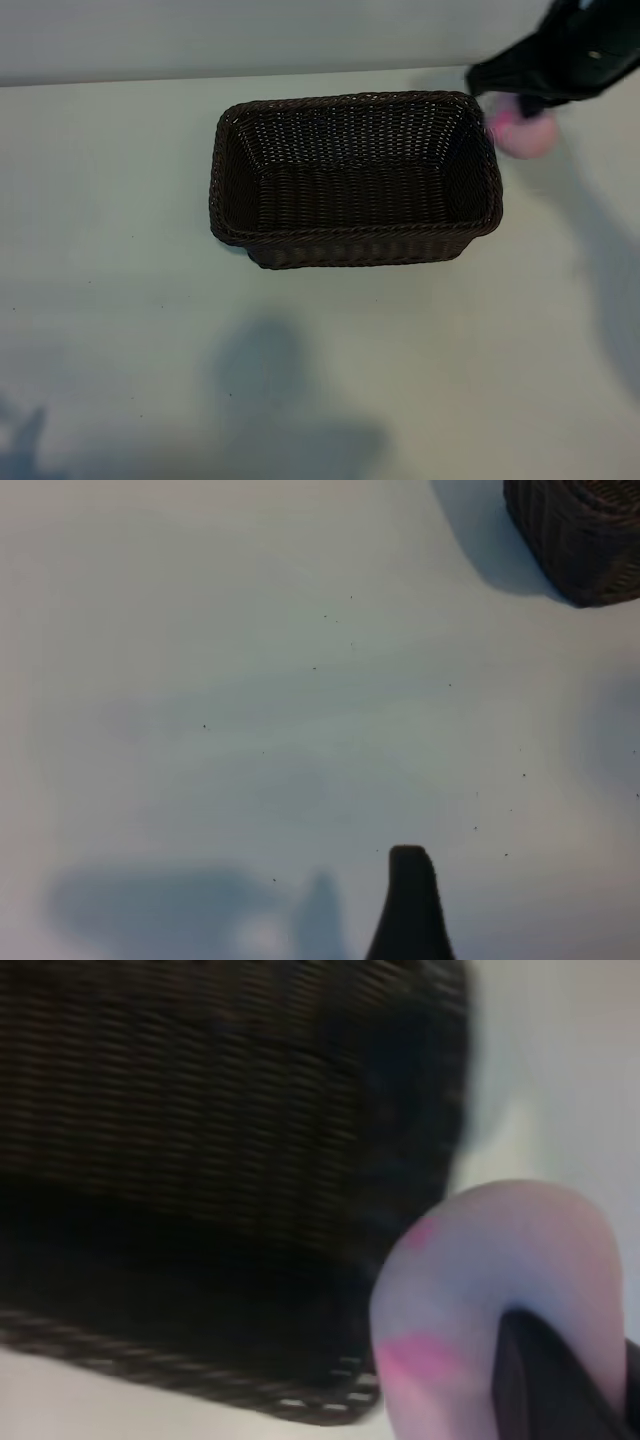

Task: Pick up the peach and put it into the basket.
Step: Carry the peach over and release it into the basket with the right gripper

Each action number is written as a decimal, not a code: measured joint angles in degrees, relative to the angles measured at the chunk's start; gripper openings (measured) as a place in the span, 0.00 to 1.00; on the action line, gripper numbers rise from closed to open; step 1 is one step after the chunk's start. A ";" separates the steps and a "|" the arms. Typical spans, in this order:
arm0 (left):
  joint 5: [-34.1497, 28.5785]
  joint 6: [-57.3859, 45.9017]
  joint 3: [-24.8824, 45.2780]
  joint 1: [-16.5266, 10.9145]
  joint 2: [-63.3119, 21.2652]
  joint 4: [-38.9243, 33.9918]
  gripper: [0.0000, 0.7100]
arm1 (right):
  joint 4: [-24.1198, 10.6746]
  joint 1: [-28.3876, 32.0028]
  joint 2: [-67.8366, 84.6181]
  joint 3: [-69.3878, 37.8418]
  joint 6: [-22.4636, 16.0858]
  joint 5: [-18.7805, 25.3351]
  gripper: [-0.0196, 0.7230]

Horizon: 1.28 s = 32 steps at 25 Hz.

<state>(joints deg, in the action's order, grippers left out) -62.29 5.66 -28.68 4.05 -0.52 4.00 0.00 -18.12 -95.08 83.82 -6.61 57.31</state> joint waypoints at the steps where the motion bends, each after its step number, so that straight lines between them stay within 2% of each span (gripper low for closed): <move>1: 0.00 0.00 0.00 0.00 0.00 0.00 0.78 | 0.48 -0.90 0.00 0.66 -0.11 0.00 0.09; 11: 0.00 0.00 0.00 0.06 0.00 0.00 0.78 | 1.07 -9.04 -4.20 5.54 -0.70 0.17 0.09; 16: 0.00 0.00 0.00 0.06 0.00 0.00 0.78 | 1.25 -11.79 -10.03 8.60 0.38 -0.49 0.09; 32: 0.00 0.00 0.00 0.06 0.00 0.00 0.78 | 1.55 -12.25 -23.78 9.93 1.38 -14.03 0.09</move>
<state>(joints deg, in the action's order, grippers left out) -62.29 5.66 -28.68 4.11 -0.52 4.00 1.55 -30.37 -118.86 93.75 -5.23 43.29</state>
